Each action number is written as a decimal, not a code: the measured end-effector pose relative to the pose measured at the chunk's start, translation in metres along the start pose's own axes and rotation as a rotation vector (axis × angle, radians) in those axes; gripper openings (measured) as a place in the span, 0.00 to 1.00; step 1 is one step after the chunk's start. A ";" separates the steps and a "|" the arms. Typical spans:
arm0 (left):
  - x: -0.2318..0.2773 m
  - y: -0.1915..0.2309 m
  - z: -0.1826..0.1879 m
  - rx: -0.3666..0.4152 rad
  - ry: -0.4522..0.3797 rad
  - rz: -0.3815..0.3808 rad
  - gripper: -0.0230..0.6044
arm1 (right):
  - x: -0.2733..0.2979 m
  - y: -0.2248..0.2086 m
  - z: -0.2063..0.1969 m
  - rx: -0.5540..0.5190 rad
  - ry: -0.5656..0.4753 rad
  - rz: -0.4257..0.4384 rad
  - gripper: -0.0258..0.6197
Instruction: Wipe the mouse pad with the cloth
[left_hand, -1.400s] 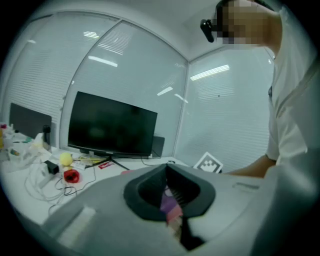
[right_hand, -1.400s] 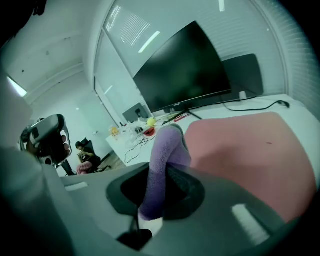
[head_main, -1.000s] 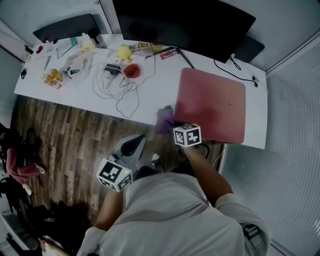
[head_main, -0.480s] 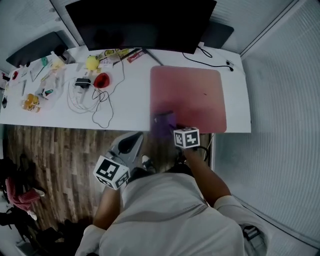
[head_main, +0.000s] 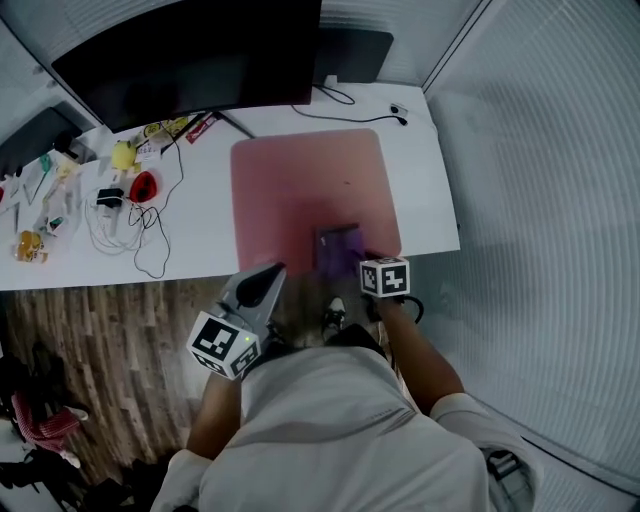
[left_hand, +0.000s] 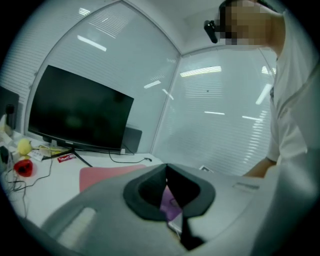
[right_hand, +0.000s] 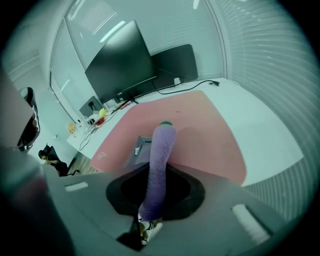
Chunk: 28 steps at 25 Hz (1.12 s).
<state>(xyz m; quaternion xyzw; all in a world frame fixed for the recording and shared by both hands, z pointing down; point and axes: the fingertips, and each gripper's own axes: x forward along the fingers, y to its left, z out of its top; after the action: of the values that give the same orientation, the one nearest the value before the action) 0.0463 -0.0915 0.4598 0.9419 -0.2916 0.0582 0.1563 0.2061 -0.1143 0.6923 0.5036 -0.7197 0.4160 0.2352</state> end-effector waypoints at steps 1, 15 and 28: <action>0.011 -0.007 -0.001 0.001 0.001 -0.007 0.04 | -0.009 -0.016 0.000 0.009 -0.006 -0.016 0.12; 0.104 -0.066 0.016 0.072 -0.015 -0.043 0.04 | -0.094 -0.167 -0.002 0.109 -0.094 -0.126 0.12; 0.061 -0.066 0.060 0.163 -0.066 0.009 0.04 | -0.195 -0.050 0.129 -0.027 -0.517 0.086 0.11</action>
<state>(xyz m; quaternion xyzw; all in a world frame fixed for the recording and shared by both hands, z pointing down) 0.1348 -0.0923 0.3985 0.9516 -0.2952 0.0512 0.0690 0.3372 -0.1261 0.4922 0.5591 -0.7820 0.2735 0.0321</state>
